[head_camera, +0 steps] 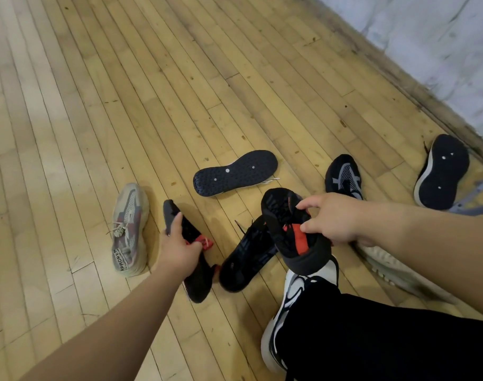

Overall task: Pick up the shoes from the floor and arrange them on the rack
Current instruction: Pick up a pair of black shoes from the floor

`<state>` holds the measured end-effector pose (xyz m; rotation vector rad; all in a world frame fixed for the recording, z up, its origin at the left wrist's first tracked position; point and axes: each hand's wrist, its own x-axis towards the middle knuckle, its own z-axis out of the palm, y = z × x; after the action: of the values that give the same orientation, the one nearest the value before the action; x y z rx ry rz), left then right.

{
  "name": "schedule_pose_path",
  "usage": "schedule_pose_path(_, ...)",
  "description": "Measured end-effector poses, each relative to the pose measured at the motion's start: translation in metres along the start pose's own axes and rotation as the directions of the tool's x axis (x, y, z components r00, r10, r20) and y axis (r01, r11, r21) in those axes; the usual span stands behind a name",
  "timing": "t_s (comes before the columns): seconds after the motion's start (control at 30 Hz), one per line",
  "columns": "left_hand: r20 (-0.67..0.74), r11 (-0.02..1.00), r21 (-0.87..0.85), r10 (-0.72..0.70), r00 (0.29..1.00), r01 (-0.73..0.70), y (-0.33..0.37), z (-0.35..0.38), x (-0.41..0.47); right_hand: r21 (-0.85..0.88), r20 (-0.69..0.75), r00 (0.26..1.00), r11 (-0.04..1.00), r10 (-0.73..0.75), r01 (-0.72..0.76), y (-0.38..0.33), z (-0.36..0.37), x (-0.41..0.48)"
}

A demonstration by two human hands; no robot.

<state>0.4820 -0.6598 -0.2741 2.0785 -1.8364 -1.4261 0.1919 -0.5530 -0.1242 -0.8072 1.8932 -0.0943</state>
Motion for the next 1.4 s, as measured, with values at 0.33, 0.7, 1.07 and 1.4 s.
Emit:
schedule_pose_path(0.33,0.216,0.614,-0.783,0.11,0.97,0.105,0.188,-0.017,-0.084,0.327,-0.177,0.975,0.942,0.134,-0.07,0.011,-0.087,-0.071)
schedule_pose_path(0.7,0.399,0.566,-0.788,0.77,0.499,-0.244,0.411,0.067,-0.307,0.502,-0.84,0.491,0.678,0.233,0.537,0.167,-0.119,-0.364)
schedule_pose_path(1.07,0.511,0.434,-0.679,0.859,0.044,-0.591,0.48,0.198,-0.502,0.406,-0.738,0.086,0.337,0.67,0.849,0.314,-0.072,-0.449)
schedule_pose_path(1.4,0.549,0.53,-0.668,0.825,0.134,-0.522,0.48,0.309,-0.502,0.474,-0.633,-0.036,0.424,0.773,0.772,0.385,-0.084,-0.432)
